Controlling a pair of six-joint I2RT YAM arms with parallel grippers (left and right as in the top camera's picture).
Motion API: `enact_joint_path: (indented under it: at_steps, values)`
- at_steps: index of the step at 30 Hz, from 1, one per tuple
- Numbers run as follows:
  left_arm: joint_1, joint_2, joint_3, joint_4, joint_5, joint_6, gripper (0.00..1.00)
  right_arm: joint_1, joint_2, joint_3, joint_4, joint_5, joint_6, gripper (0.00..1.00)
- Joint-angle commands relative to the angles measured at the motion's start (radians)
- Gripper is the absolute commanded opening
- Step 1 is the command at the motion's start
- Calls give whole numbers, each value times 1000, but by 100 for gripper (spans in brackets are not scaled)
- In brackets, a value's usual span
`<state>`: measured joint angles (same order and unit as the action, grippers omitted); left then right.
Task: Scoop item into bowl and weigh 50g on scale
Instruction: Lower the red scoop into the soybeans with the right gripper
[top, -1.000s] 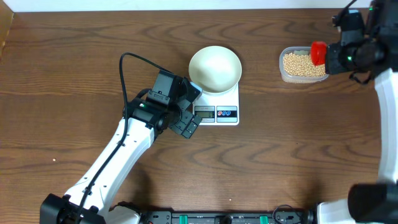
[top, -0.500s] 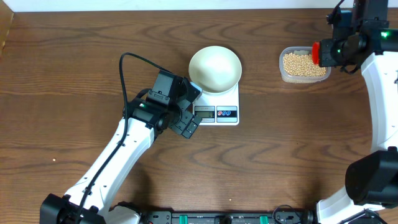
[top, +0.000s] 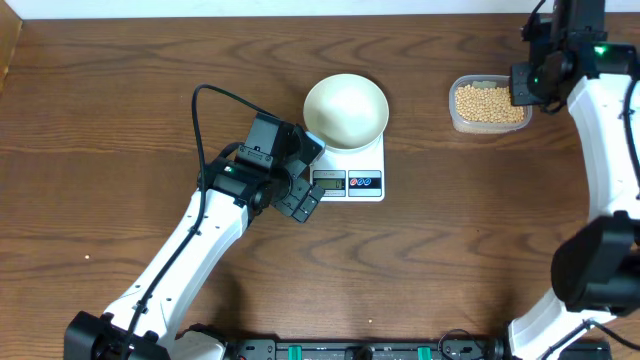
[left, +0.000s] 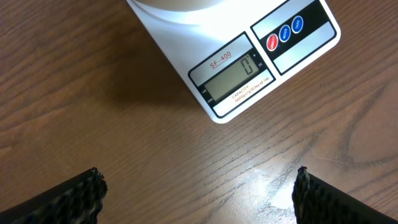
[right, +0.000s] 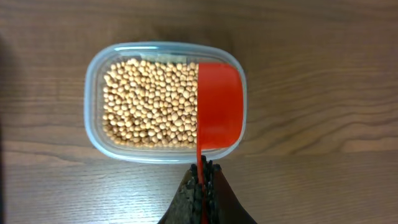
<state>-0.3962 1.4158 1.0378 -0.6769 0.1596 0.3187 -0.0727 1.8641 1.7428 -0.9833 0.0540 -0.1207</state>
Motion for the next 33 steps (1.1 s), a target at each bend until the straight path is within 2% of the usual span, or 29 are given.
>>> enact_joint_path:
  at_steps: [1,16,33]
  values:
    - [2,0,-8,-3,13,10,98,4,18,2,8,15,-16,1]
    - [2,0,-8,-3,13,10,98,3,114,2,25,8,-3,1]
    - [2,0,-8,-3,13,10,98,2,216,2,7,-325,106,1]
